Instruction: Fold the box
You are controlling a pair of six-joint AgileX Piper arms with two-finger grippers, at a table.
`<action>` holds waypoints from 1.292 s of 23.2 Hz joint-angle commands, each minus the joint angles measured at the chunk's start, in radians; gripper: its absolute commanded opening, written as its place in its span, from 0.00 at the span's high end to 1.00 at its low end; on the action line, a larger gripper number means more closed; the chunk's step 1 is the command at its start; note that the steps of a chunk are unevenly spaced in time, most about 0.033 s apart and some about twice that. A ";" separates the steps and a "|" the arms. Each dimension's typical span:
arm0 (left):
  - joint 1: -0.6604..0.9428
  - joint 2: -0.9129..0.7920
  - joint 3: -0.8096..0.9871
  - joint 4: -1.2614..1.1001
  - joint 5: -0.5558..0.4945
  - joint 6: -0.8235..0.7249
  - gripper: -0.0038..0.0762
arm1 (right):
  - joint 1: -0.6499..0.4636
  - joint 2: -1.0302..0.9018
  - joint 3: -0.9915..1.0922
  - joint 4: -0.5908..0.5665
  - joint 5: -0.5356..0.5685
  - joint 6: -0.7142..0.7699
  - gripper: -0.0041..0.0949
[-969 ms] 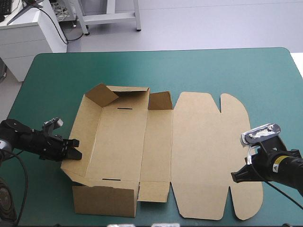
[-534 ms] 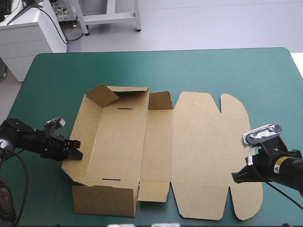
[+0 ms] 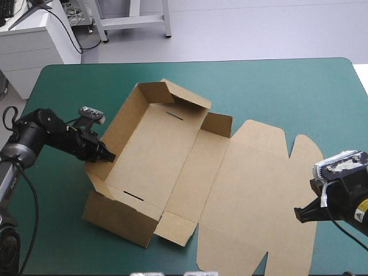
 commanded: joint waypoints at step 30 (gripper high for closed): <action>-0.576 -0.031 -0.115 0.824 -0.778 0.033 0.96 | -0.004 -0.105 -0.033 0.005 -0.023 0.047 0.98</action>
